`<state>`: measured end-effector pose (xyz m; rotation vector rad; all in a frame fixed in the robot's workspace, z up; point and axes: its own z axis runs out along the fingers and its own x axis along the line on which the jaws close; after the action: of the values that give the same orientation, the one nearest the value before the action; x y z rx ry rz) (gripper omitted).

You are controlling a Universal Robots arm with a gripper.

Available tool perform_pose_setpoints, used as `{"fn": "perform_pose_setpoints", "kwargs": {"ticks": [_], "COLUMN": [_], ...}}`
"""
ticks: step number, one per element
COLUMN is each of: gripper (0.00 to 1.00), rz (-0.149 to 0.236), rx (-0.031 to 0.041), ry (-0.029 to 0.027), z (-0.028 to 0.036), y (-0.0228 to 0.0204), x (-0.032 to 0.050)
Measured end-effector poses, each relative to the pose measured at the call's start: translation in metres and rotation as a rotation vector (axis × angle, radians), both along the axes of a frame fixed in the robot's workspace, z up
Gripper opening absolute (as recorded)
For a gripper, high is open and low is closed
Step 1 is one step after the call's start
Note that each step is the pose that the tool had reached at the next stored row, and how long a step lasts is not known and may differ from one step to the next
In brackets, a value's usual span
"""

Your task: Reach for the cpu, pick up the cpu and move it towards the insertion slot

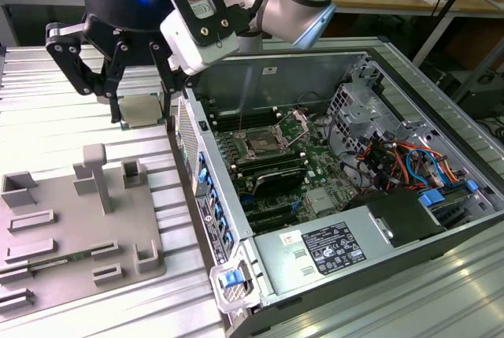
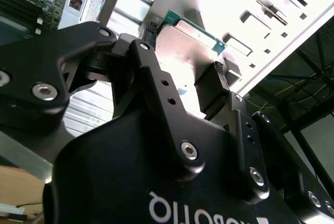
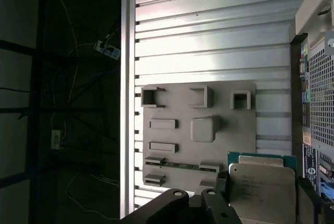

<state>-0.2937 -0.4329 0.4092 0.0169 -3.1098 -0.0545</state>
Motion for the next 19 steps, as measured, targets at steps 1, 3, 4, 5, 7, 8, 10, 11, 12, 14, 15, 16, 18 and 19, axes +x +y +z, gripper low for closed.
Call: {"fn": "perform_pose_setpoints", "kwargs": {"ticks": [1,3,4,5,7,8,10,11,12,14,15,16,18,19], "gripper": [0.55,0.55,0.55,0.55,0.55,0.55,0.55,0.55,0.55,0.55,0.55,0.55,0.55,0.55], "rz": [0.000,0.000,0.000,0.000,0.000,0.000,0.000,0.000,0.000,0.000,0.000,0.000,0.000,0.000], "rx": [0.0000,-0.0001,-0.0001,0.0000,0.0000,0.0000,0.0000,-0.0001,0.0000,0.0000,0.0000,-0.0001,0.0000,0.0000], "ry": [0.0000,0.0001,0.0000,0.0000,0.0000,0.0000,0.0000,0.0000,0.0000,0.0000,0.0000,0.0000,0.0000,0.0000], "z": [0.0000,0.0000,0.0000,0.0000,0.0000,0.0000,0.0000,0.0000,0.0000,0.0000,0.0000,0.0000,0.0000,0.0000], "y": [0.0000,0.0000,0.0000,0.0000,0.0000,0.0000,0.0000,0.0000,0.0000,0.0000,0.0000,0.0000,0.0000,0.0000], "x": [0.0026,0.0050,0.0065,0.0080,0.0109,0.0120,0.0149,0.0167,0.0177,0.0199,0.0210,0.0223,0.0245,0.0257]}}
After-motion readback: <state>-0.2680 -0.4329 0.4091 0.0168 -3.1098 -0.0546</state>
